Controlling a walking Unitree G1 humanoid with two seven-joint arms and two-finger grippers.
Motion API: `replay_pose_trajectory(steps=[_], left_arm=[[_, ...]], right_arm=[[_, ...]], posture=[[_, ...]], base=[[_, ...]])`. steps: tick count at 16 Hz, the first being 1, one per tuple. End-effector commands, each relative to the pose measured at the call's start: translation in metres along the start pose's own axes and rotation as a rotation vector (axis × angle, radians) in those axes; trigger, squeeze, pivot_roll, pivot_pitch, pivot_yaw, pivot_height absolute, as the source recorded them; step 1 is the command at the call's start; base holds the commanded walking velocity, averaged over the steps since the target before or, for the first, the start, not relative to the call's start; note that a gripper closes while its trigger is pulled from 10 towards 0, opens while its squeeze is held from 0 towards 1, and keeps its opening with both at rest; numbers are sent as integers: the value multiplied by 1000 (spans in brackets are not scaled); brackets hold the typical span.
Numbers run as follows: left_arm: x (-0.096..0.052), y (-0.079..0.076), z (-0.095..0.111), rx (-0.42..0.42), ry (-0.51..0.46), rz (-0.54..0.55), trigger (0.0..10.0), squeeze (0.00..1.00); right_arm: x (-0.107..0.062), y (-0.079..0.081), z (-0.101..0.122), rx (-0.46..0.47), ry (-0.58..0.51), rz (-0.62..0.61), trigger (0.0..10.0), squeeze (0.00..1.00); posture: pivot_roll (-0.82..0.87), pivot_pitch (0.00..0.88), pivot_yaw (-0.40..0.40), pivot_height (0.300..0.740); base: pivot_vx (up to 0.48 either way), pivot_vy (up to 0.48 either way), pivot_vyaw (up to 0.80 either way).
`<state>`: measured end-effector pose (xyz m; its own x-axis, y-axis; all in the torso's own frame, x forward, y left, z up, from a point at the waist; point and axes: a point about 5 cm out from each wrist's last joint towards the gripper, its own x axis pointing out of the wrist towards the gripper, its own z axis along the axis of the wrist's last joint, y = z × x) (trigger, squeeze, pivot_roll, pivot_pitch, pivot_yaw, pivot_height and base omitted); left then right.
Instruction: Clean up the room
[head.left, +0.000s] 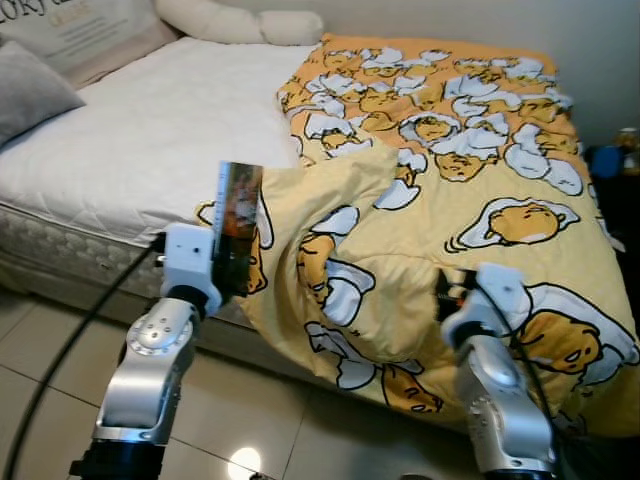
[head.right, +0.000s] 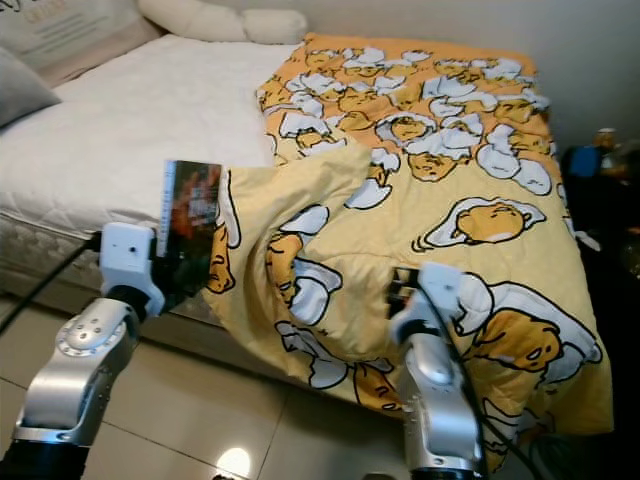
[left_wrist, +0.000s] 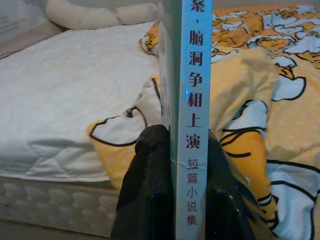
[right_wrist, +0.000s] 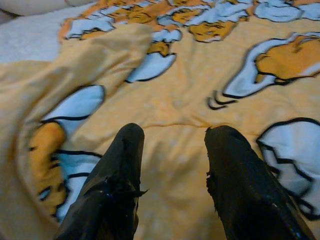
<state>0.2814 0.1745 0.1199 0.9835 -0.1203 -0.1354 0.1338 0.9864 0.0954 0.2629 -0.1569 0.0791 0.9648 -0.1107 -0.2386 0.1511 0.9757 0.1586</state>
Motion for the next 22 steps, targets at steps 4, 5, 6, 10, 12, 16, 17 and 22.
replay_pose_trajectory(steps=[4, 5, 6, 10, 12, 16, 17, 22], left_arm=[[2, 0, 12, 1, -45, 4, 10000, 0], [2, 0, 11, 3, -42, 8, 10000, 0], [1, -1, 11, 8, -40, 7, 10000, 0], [1, -3, 11, 4, -45, -4, 10000, 0], [1, -3, 11, 2, -44, -6, 10000, 0], [1, -2, 11, -4, -42, 0, 10000, 0], [2, -1, 11, -5, -42, 3, 10000, 0], [2, 1, 11, -8, -41, 13, 10000, 0]], right_arm=[[3, -1, 8, -29, -17, 3, 10000, 0], [4, 0, 7, -59, -7, -3, 10000, 0], [4, 1, 7, -77, -14, -4, 10000, 0], [3, 6, 8, -64, -27, 48, 10000, 0], [2, 7, 9, -53, -29, 72, 10000, 0], [3, 7, 8, -33, -11, 71, 10000, 0], [3, 7, 8, -34, -10, 72, 10000, 0], [4, 6, 8, -32, -7, 72, 10000, 0]], posture=[[-37, 0, 50, 740], [-38, 0, 50, 740], [-38, 0, 49, 740], [-39, 0, 48, 740], [-38, 0, 46, 740], [-38, 0, 43, 740], [-37, 0, 42, 740], [-35, 0, 43, 740]], base=[[0, 0, 0], [0, 0, 0], [0, 0, 0], [0, 0, 0], [0, 0, 0], [255, 0, -600], [274, 0, -800], [278, 0, -800]])
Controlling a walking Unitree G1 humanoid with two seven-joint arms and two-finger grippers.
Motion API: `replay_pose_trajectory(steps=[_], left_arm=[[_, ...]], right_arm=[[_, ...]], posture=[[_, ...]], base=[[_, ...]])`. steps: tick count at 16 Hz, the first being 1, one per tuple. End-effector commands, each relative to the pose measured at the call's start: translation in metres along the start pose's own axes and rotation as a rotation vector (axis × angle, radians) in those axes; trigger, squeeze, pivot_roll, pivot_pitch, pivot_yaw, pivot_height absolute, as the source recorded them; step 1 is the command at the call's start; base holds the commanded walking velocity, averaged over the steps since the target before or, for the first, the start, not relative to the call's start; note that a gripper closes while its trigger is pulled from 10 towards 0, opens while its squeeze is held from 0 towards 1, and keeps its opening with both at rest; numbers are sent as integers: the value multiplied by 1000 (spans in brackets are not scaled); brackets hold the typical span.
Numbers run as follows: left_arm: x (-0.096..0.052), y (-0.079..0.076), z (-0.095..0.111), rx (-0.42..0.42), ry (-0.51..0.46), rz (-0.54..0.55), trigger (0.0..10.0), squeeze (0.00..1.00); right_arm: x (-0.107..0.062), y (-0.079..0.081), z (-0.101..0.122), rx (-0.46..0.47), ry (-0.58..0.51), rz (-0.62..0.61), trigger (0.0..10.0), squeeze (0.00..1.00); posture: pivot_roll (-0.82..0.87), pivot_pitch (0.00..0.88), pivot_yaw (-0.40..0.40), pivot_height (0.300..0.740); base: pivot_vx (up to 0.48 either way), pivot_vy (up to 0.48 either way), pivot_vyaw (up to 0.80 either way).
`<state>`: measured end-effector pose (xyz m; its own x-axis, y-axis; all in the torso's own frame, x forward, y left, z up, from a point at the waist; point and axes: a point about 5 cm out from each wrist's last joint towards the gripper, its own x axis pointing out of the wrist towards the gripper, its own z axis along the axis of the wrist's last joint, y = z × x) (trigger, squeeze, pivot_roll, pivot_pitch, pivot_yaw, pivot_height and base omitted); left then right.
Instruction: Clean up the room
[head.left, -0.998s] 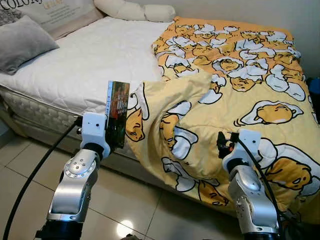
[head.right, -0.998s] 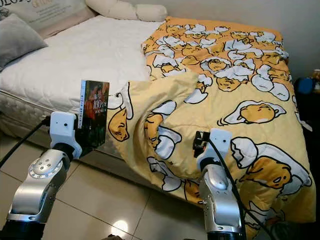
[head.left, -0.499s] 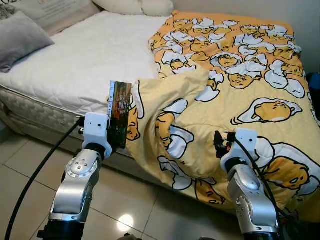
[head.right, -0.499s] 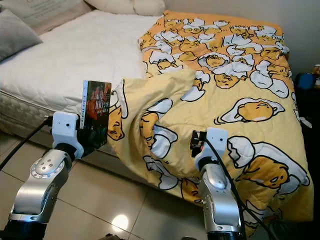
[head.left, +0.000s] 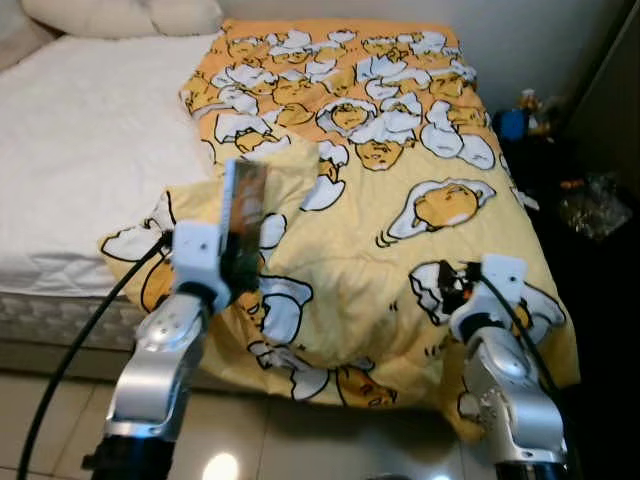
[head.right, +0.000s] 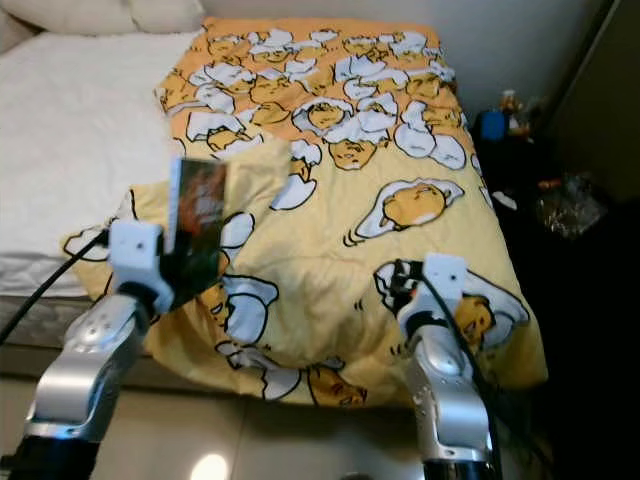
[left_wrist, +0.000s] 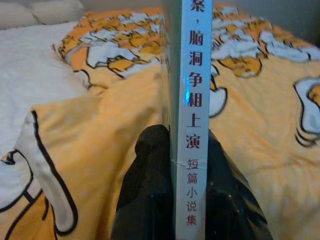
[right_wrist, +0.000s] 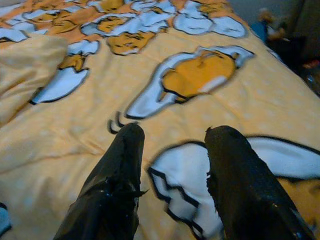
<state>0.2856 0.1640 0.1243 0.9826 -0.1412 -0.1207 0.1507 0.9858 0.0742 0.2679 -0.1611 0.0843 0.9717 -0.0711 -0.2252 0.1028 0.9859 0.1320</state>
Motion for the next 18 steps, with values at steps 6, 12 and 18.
replay_pose_trajectory(steps=[6, 12, 18], left_arm=[[-1, 12, 7, 12, -23, 34, 10000, 0], [2, 10, 7, 20, -14, 11, 10000, 0], [4, 9, 6, 20, -9, 6, 10000, 0]], right_arm=[[1, 6, 0, 12, 11, 6, 10000, 0], [0, 3, -2, 19, 15, -24, 10000, 0], [0, 2, -2, 24, 18, -35, 10000, 0]], posture=[[-33, 0, 49, 740], [-42, 0, 64, 740], [-43, 0, 66, 740]], base=[[226, 0, -179], [0, 0, 0], [0, 291, 0]])
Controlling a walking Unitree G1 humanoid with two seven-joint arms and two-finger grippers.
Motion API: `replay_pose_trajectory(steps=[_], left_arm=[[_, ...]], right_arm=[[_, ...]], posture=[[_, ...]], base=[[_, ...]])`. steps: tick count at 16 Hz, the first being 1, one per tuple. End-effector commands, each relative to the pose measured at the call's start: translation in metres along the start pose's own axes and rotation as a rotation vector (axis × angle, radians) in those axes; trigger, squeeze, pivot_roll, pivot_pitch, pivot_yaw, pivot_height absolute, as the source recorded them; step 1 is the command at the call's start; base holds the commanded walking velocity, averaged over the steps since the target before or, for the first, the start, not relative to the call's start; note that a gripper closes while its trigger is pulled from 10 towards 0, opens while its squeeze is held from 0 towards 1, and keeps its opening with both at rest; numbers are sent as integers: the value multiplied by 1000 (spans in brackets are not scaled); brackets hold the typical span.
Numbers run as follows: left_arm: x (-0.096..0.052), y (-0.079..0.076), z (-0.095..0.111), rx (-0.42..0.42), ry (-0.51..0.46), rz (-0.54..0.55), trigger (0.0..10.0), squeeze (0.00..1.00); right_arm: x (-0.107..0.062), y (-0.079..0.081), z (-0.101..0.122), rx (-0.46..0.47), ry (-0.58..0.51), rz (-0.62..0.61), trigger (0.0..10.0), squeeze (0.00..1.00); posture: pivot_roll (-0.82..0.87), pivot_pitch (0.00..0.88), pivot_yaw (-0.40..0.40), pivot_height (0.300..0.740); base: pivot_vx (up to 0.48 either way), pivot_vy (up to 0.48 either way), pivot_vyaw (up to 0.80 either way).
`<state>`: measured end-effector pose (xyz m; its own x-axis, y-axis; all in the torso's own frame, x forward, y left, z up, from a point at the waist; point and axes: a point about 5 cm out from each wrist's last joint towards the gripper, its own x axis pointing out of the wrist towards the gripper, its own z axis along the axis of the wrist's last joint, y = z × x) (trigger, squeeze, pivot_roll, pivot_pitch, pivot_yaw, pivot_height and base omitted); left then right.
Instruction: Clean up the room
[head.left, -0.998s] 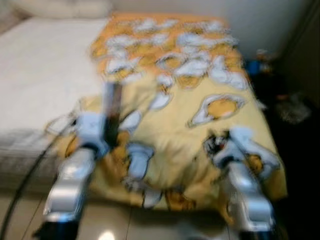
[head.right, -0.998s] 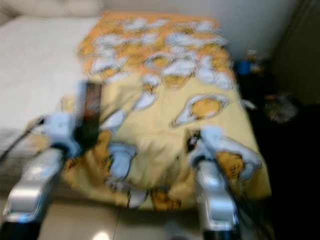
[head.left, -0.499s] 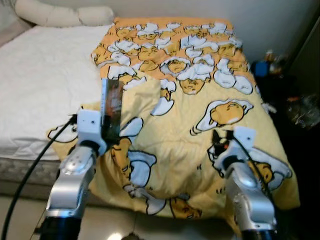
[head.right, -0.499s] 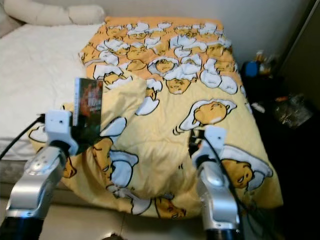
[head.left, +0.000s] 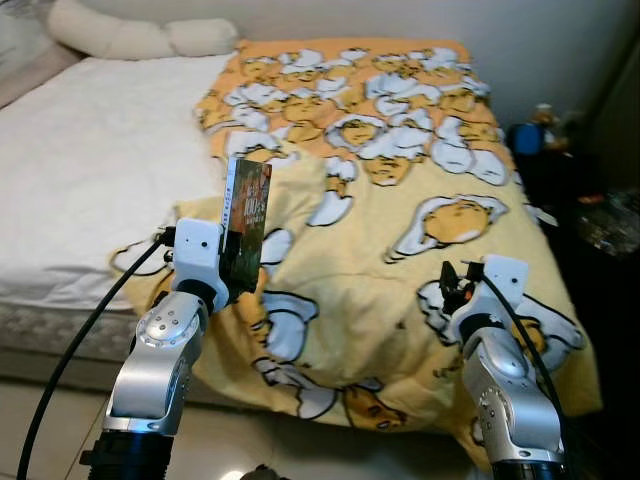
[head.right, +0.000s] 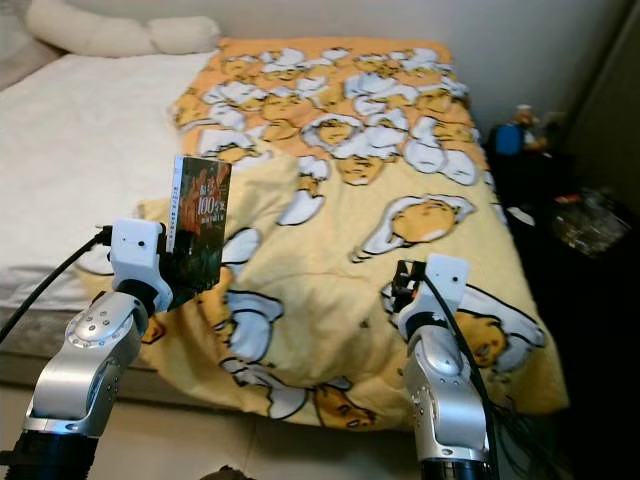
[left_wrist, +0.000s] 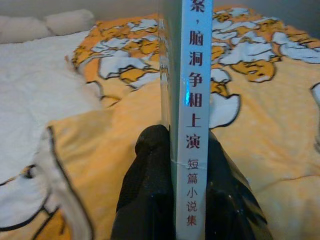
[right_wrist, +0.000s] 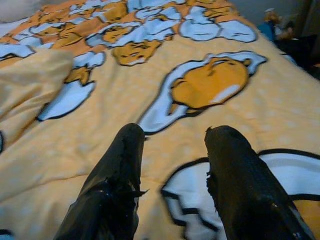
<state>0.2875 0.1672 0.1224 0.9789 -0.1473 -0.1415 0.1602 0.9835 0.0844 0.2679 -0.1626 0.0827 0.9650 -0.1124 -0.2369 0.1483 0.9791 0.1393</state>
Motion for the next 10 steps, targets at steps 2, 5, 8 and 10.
replay_pose_trajectory(steps=[2, 5, 8, 10], left_arm=[[2, 6, 8, 8, -27, 15, 10000, 0], [1, 6, 7, 7, -25, 17, 10000, 0], [1, 6, 6, 8, -22, 18, 10000, 0], [0, 6, 5, 7, -20, 17, 10000, 0]], right_arm=[[0, 4, -2, 5, 15, 8, 10000, 0], [0, 5, -2, 4, 17, 11, 10000, 0], [1, 5, -2, 2, 18, 14, 10000, 0], [1, 5, -2, 5, 15, 17, 10000, 0]], posture=[[-42, 0, 64, 740], [-40, 0, 59, 740], [-41, 0, 58, 740], [-42, 0, 58, 740]], base=[[0, 356, 0], [0, 355, 0], [0, 356, 0], [0, 356, 0]])
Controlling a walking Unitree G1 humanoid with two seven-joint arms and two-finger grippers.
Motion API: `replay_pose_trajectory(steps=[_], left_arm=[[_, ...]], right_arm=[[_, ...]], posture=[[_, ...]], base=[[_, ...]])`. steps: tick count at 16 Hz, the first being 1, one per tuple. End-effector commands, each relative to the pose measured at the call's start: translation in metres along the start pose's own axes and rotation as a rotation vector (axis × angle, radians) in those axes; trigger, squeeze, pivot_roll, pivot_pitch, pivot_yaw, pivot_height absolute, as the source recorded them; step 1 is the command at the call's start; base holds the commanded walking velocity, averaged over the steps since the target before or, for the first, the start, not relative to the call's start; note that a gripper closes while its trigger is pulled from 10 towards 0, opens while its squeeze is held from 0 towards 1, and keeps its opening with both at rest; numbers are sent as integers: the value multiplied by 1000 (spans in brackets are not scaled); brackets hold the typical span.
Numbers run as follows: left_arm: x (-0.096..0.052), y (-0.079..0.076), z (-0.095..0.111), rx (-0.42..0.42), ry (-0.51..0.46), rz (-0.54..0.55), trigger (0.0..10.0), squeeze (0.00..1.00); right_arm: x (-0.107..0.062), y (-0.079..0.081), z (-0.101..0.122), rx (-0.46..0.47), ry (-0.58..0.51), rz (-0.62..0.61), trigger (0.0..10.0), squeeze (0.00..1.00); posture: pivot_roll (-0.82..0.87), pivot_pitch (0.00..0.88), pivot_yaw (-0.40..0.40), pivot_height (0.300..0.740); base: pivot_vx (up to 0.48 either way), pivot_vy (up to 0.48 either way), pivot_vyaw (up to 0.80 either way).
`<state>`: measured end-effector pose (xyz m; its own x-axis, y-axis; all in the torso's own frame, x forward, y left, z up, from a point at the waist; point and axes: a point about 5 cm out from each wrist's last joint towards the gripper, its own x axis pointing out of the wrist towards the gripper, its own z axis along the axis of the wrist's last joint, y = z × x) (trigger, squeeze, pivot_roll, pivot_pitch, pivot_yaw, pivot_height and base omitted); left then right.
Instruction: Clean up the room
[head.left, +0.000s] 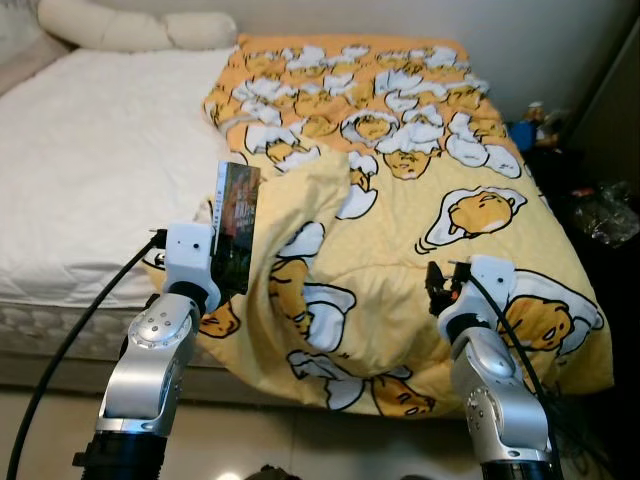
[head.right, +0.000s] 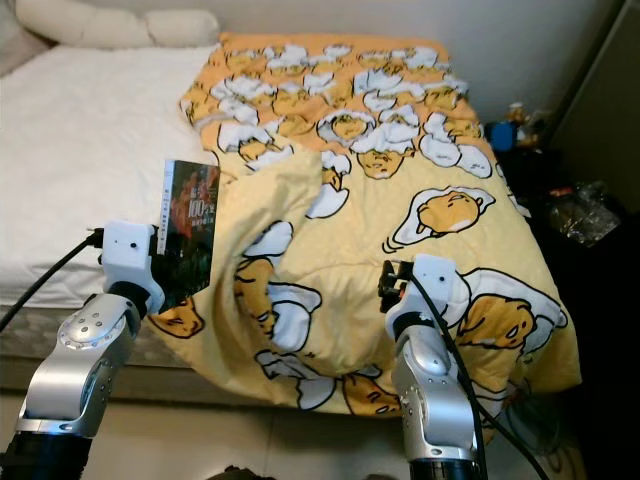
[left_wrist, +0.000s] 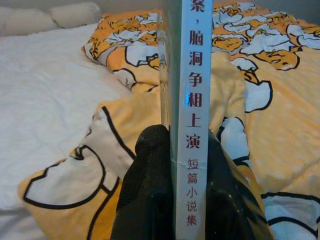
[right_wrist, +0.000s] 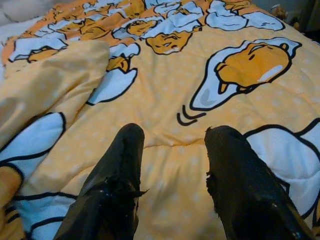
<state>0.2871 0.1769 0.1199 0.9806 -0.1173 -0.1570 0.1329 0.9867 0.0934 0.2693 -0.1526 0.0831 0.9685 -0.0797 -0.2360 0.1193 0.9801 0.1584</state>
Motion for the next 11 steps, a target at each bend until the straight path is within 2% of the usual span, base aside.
replay_pose_trajectory(steps=[1, 11], left_arm=[[1, -3, 8, 2, -37, -12, 10000, 0], [-1, -3, 5, -1, -32, -8, 10000, 0]], right_arm=[[0, -5, 0, -6, 10, -14, 10000, 0], [1, -5, 0, -12, 15, -4, 10000, 0]], posture=[[-42, 0, 57, 740], [-39, 0, 44, 740]], base=[[0, 352, 0], [0, 354, 0]])
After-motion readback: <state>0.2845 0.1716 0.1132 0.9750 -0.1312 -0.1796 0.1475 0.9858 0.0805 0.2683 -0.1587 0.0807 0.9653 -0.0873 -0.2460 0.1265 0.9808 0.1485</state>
